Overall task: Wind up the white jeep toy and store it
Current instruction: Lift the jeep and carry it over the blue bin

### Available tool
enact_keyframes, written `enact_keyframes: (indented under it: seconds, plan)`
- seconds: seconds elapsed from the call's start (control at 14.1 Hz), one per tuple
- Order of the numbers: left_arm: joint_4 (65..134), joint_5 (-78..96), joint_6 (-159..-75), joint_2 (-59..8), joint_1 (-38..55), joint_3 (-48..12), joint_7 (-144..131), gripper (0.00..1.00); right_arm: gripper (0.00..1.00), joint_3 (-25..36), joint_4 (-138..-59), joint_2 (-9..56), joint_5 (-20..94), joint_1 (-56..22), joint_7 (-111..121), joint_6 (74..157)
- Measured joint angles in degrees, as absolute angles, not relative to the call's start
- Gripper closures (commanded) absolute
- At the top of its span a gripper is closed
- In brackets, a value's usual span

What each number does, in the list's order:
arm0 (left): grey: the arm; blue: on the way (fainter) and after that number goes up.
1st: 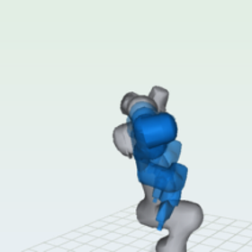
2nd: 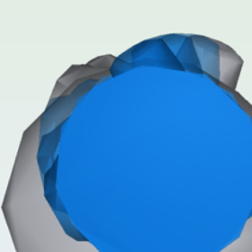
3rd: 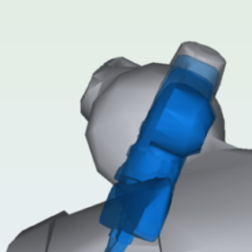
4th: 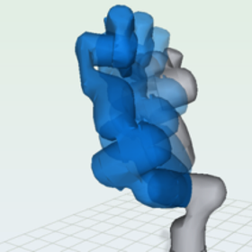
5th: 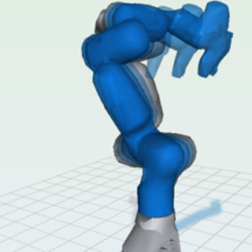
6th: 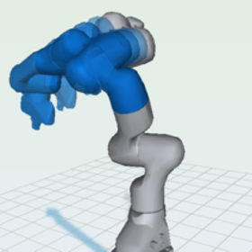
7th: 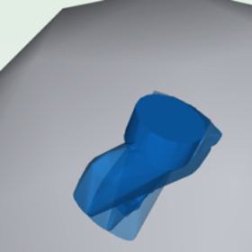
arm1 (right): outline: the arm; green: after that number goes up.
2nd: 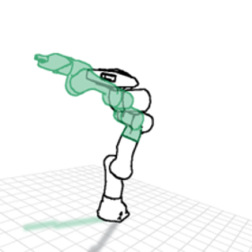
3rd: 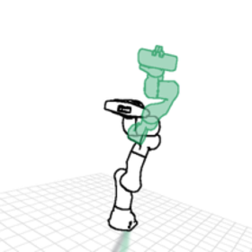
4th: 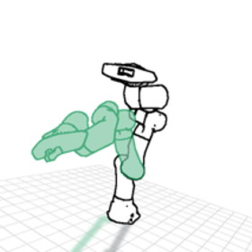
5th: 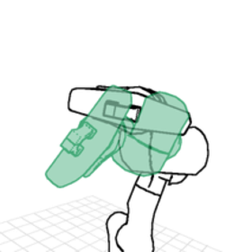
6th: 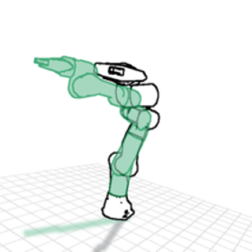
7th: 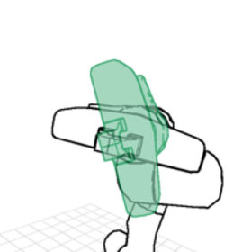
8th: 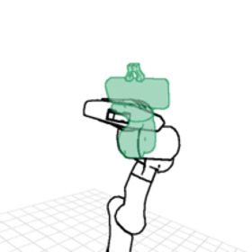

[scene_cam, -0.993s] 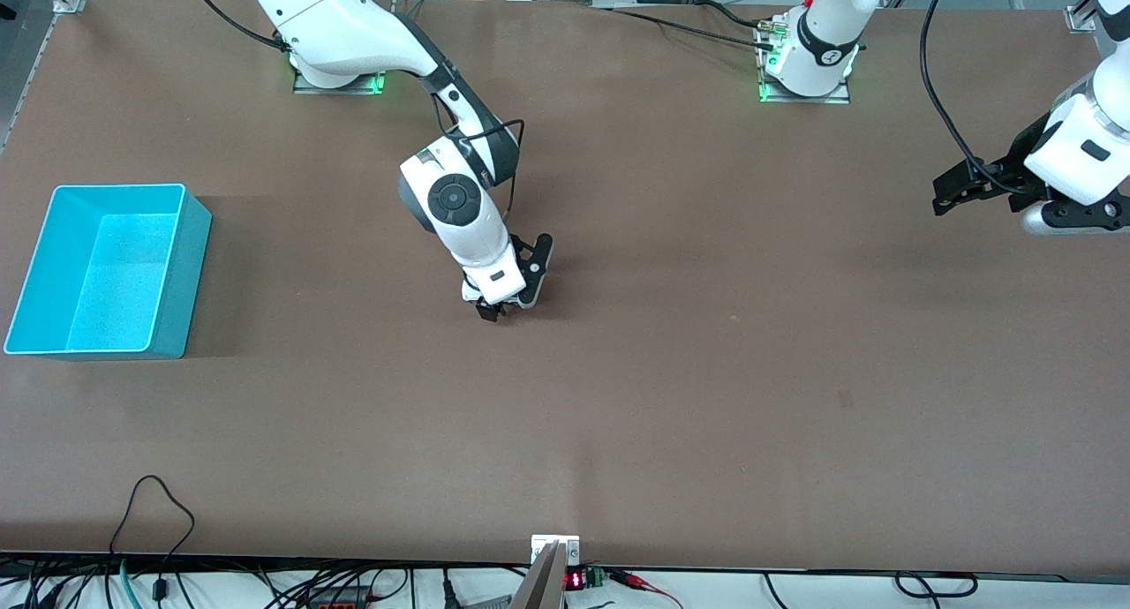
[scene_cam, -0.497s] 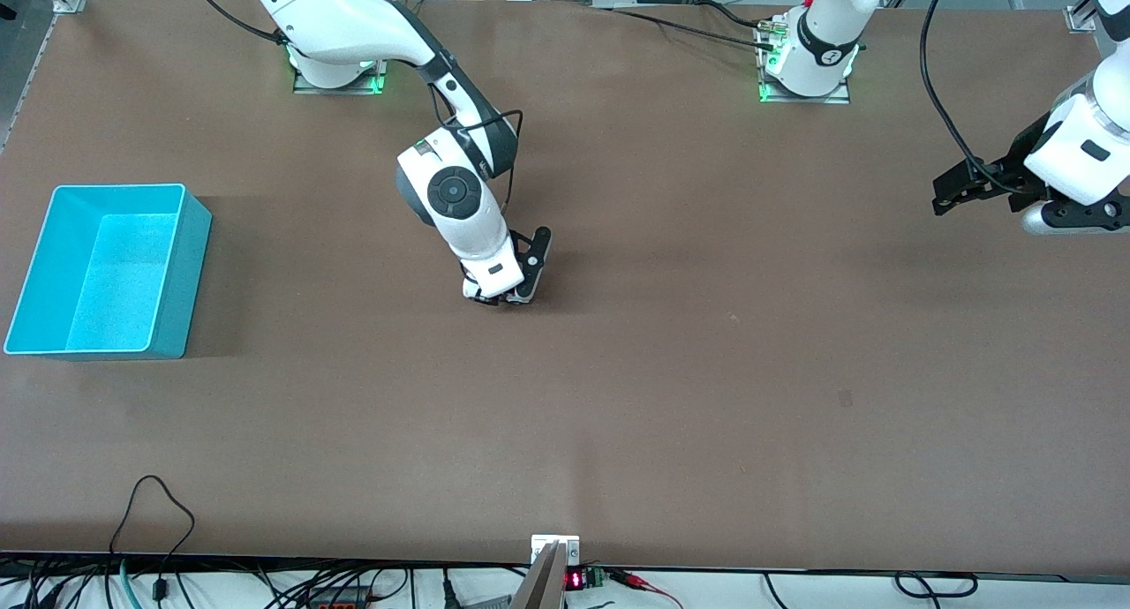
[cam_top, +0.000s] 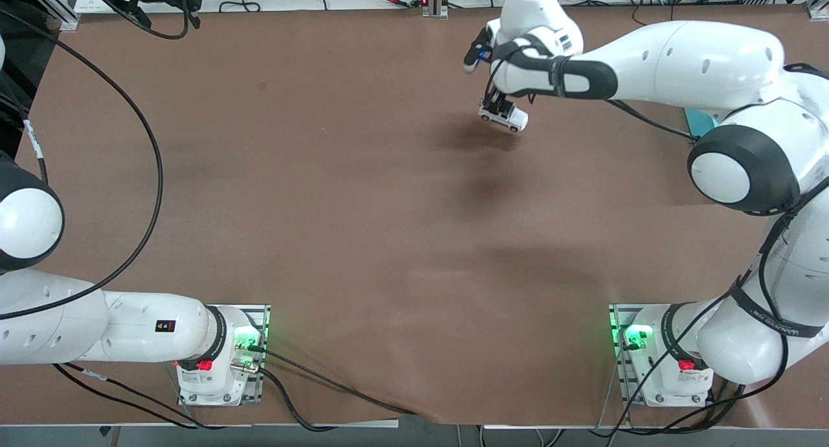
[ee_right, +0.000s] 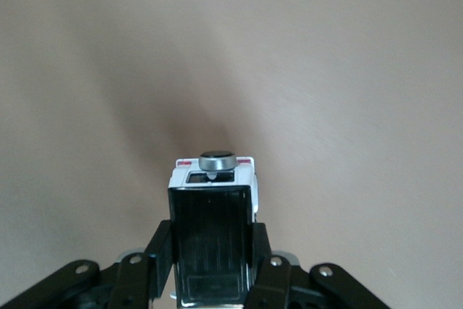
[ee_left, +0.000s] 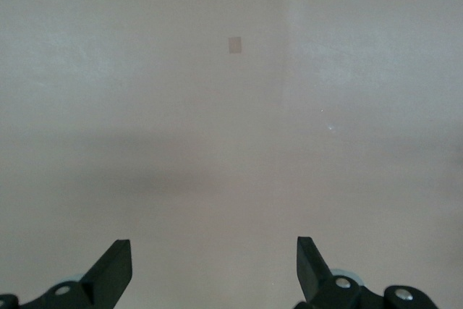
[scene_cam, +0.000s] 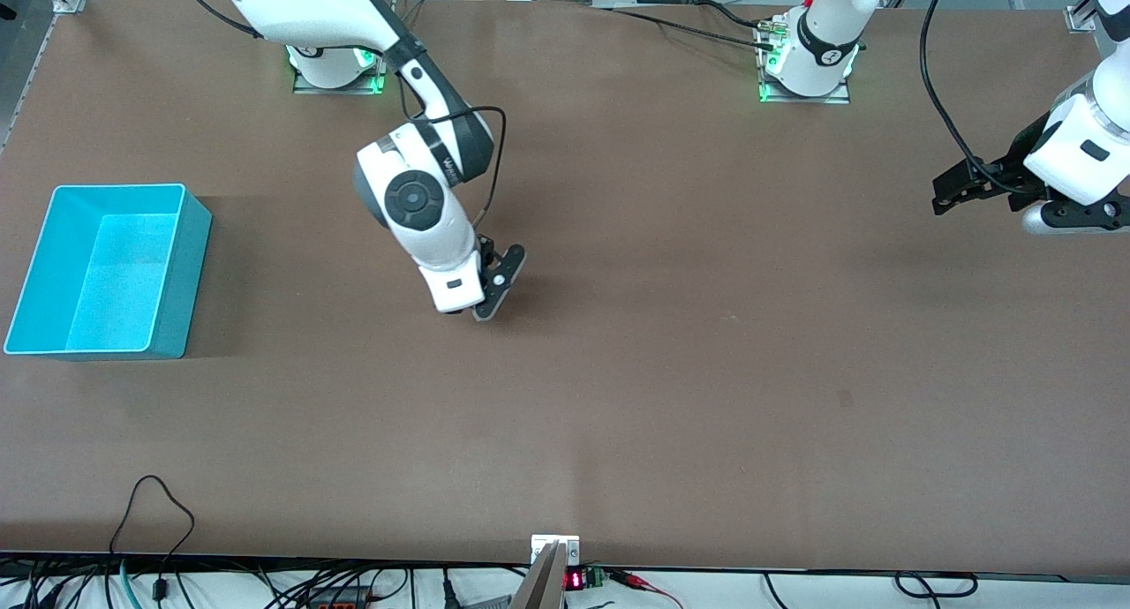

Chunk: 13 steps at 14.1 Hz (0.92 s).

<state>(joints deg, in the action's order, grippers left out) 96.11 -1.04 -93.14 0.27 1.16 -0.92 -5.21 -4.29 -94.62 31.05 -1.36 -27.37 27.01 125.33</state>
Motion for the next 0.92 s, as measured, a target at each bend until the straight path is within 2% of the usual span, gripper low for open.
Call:
enact_keyframes:
  seconds: [0.57,0.92]
  plan:
    - [96.11,-1.04,-93.05,0.27,1.16,-0.92,-5.21,0.0,1.0,-3.21,-93.58,24.97,-1.36,-15.76,20.29,114.03]
    - [96.11,-1.04,-93.04,0.27,1.16,-0.92,-5.21,0.0,1.0,2.78,-93.68,23.0,-1.5,-14.08,15.04,109.98]
